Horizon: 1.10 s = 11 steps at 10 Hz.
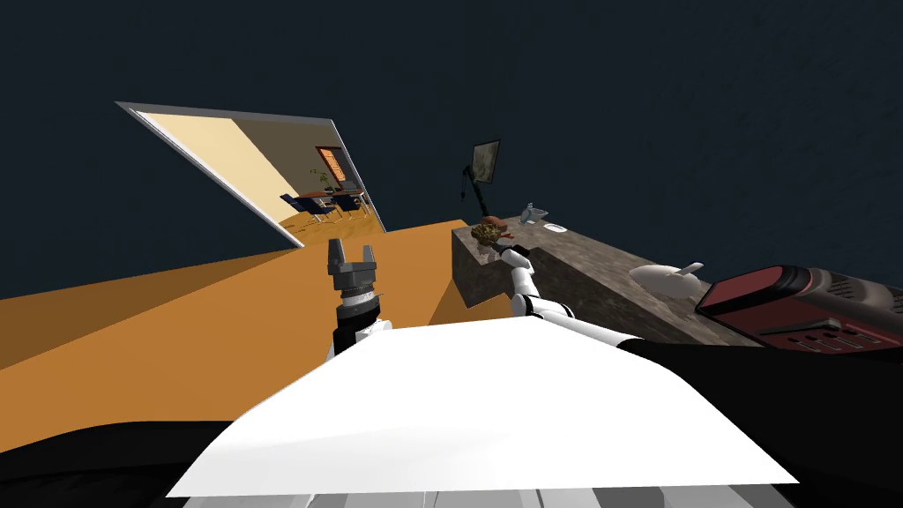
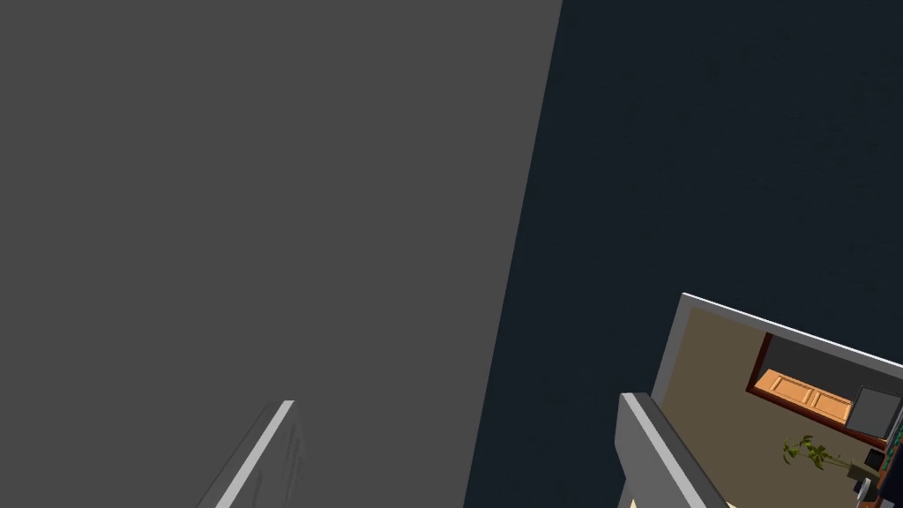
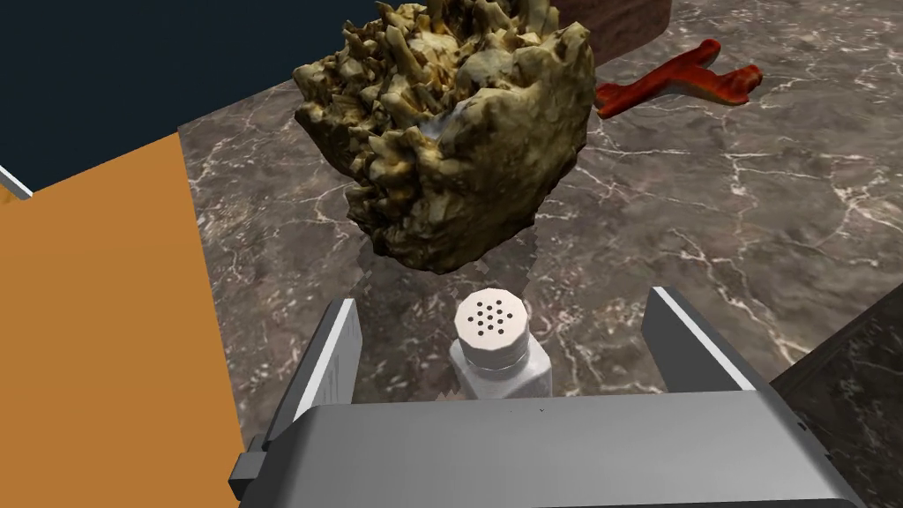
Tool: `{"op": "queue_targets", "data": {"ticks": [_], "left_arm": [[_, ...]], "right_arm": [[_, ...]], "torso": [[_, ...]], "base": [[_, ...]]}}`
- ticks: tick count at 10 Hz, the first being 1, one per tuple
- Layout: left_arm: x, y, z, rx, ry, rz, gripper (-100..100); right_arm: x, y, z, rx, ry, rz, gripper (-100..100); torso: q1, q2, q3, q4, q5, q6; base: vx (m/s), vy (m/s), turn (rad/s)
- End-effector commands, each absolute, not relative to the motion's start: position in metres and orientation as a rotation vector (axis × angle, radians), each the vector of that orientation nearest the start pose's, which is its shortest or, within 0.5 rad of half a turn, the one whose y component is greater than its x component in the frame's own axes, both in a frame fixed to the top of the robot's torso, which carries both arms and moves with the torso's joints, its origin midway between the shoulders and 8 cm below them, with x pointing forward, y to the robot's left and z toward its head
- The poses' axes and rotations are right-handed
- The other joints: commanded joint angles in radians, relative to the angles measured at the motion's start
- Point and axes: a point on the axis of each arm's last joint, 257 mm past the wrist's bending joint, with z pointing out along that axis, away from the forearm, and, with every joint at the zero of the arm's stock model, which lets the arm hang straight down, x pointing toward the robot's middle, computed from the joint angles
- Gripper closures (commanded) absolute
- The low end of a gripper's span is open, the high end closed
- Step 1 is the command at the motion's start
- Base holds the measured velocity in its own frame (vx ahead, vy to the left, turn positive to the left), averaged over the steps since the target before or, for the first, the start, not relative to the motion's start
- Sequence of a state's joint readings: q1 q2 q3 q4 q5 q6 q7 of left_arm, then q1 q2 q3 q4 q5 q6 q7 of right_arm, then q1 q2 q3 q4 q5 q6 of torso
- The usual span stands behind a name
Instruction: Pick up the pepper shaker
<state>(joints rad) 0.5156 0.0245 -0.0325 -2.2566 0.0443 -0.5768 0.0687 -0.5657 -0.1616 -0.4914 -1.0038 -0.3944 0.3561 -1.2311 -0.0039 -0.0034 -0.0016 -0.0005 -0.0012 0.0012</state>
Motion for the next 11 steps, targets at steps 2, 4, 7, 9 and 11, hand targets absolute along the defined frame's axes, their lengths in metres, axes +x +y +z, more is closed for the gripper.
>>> {"op": "queue_targets", "data": {"ticks": [2, 4, 7, 9, 11], "left_arm": [[0.335, 0.273, 0.023, -0.668, 0.559, -1.430, 0], [0.335, 0.273, 0.023, -0.668, 0.559, -1.430, 0], [0.335, 0.273, 0.023, -0.668, 0.559, -1.430, 0], [0.335, 0.273, 0.023, -0.668, 0.559, -1.430, 0], [0.335, 0.273, 0.023, -0.668, 0.559, -1.430, 0]], "right_arm": [[0.659, -0.365, -0.265, -2.494, 0.485, -1.714, -100], [0.658, -0.359, -0.280, -2.496, 0.525, -1.644, -100], [0.658, -0.351, -0.295, -2.480, 0.603, -1.534, -100], [0.658, -0.350, -0.297, -2.479, 0.608, -1.527, -100], [0.657, -0.370, -0.300, -2.483, 0.661, -1.537, -100]], "torso": [[0.000, 0.000, 0.000, 0.000, 0.000, 0.000], [0.000, 0.000, 0.000, 0.000, 0.000, 0.000], [0.000, -0.001, 0.000, 0.000, 0.000, 0.000], [0.000, -0.001, 0.000, 0.000, 0.000, 0.000], [0.001, 0.000, 0.000, 0.000, 0.000, 0.000]], "base": [[0.001, -0.034, 0.010], [0.004, -0.023, 0.002], [0.009, -0.028, -0.001], [0.005, -0.014, -0.003], [-0.013, -0.007, 0.137]]}}
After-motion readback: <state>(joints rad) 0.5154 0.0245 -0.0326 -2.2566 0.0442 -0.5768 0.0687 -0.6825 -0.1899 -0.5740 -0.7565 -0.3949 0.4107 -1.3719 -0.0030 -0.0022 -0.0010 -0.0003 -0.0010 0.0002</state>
